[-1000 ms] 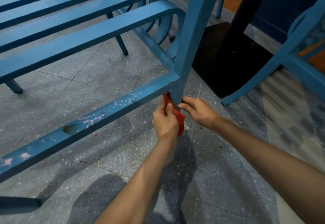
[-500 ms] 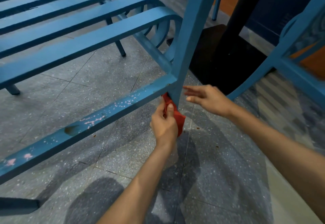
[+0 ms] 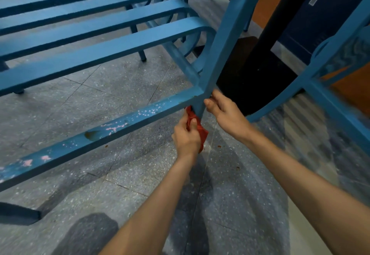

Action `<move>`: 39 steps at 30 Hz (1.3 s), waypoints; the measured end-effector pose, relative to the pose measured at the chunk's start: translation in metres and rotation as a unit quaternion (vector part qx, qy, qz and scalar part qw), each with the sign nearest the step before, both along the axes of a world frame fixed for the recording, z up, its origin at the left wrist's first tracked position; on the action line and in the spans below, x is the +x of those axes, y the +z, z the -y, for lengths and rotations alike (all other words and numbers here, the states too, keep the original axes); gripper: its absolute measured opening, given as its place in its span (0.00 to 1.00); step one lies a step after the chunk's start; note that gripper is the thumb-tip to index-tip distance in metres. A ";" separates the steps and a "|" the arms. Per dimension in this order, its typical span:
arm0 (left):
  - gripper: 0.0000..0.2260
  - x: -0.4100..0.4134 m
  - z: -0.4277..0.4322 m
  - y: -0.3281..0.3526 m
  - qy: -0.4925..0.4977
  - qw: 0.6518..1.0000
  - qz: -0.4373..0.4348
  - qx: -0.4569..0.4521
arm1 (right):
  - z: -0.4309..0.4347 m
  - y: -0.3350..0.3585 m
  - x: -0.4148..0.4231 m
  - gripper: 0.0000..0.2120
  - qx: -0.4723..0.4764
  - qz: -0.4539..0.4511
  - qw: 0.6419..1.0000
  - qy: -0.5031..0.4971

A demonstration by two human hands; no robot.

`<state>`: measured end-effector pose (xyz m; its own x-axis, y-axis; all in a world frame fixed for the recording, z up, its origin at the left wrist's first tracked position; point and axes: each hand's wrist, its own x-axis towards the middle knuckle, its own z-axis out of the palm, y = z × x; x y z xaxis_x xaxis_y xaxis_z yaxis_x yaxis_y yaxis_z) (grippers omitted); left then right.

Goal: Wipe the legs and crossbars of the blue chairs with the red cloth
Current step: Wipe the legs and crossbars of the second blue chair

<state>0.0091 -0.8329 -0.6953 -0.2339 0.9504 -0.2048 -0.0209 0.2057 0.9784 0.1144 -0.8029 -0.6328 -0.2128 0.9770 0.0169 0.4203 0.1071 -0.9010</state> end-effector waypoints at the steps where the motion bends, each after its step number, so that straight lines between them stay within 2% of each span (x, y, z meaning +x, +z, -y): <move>1: 0.17 0.000 0.000 0.004 0.006 1.000 0.009 0.000 | 0.000 -0.003 -0.001 0.16 0.003 0.003 1.000 -0.003; 6: 0.17 0.011 0.015 0.024 0.027 0.995 0.028 0.087 | 0.001 -0.011 -0.005 0.14 0.021 -0.005 0.999 -0.027; 8: 0.18 0.013 0.018 0.020 0.028 0.995 0.014 0.095 | 0.001 -0.011 -0.007 0.15 0.020 -0.012 0.999 -0.035; 15: 0.19 0.000 0.005 -0.013 -0.020 0.999 0.025 -0.002 | 0.004 -0.012 -0.009 0.16 0.012 -0.018 0.999 -0.040; 20: 0.20 -0.003 0.009 0.010 -0.009 0.996 0.074 0.037 | 0.002 -0.018 -0.009 0.14 0.023 -0.040 0.998 -0.044; 25: 0.20 0.001 0.009 0.015 0.007 0.996 0.070 0.060 | 0.001 -0.020 -0.007 0.15 0.020 -0.032 0.998 -0.040; 29: 0.17 0.001 0.005 -0.009 -0.002 0.997 0.069 0.014 | -0.004 -0.018 -0.004 0.16 0.002 -0.022 1.000 -0.019; 34: 0.19 0.000 0.003 -0.033 -0.047 0.992 0.102 -0.058 | -0.004 -0.021 -0.001 0.16 -0.004 -0.011 1.000 -0.015; 39: 0.21 -0.008 0.011 -0.018 -0.073 0.983 0.156 -0.064 | -0.002 -0.019 -0.001 0.17 -0.001 -0.009 1.000 -0.013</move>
<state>0.0015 -0.8434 -0.7134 -0.0029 0.9308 -0.3654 -0.2759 0.3505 0.8950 0.1133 -0.8006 -0.6516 -0.1879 0.9820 0.0189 0.4067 0.0953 -0.9086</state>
